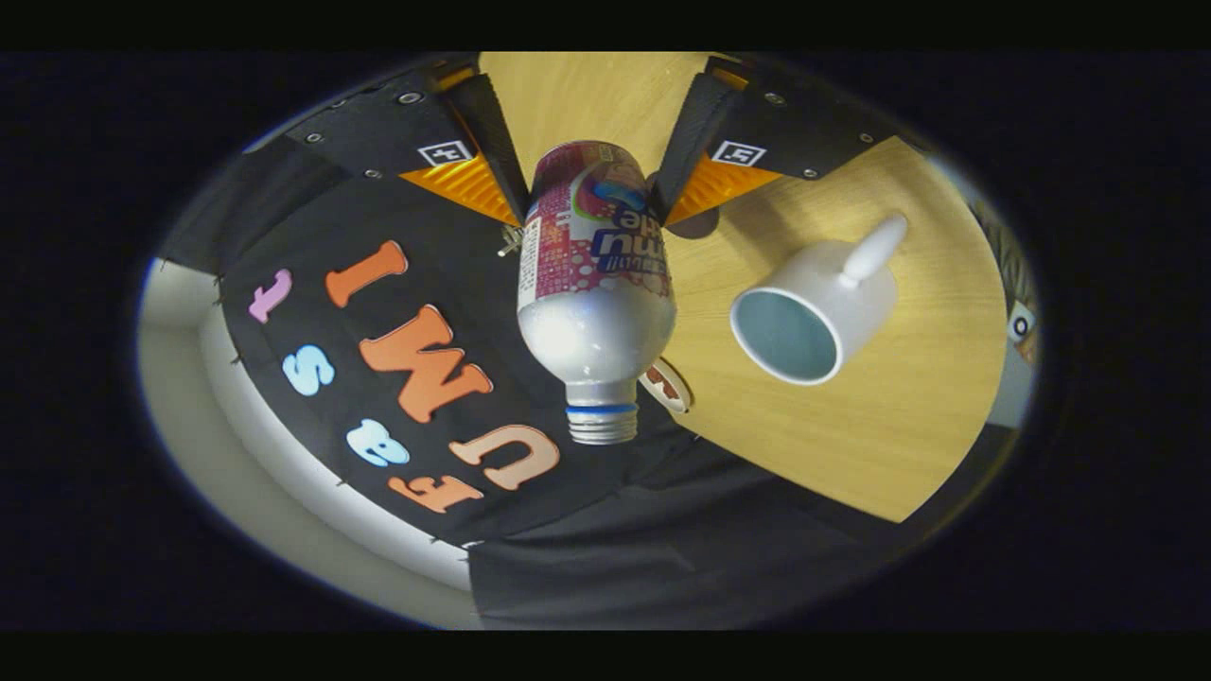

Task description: Take the bottle from table, then pour the juice into the cup, finally place the bottle on the coaster

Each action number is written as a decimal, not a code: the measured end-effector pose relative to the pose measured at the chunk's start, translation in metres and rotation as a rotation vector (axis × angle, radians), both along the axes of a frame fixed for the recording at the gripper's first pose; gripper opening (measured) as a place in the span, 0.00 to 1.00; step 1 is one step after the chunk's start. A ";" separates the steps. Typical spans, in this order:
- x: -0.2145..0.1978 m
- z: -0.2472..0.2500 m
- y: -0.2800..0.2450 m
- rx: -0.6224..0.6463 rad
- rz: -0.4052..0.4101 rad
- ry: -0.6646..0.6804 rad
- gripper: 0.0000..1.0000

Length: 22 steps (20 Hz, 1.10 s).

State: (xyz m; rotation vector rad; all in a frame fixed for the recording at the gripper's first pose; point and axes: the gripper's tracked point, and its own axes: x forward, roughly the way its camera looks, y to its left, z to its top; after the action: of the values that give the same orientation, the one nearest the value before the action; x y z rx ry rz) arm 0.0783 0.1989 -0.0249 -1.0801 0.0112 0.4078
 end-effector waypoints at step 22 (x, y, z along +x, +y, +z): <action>0.079 -0.038 0.014 0.759 -0.145 0.455 0.75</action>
State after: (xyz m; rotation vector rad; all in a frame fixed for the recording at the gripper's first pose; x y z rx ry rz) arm 0.1575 0.2133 -0.0629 -0.2229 0.3133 0.4653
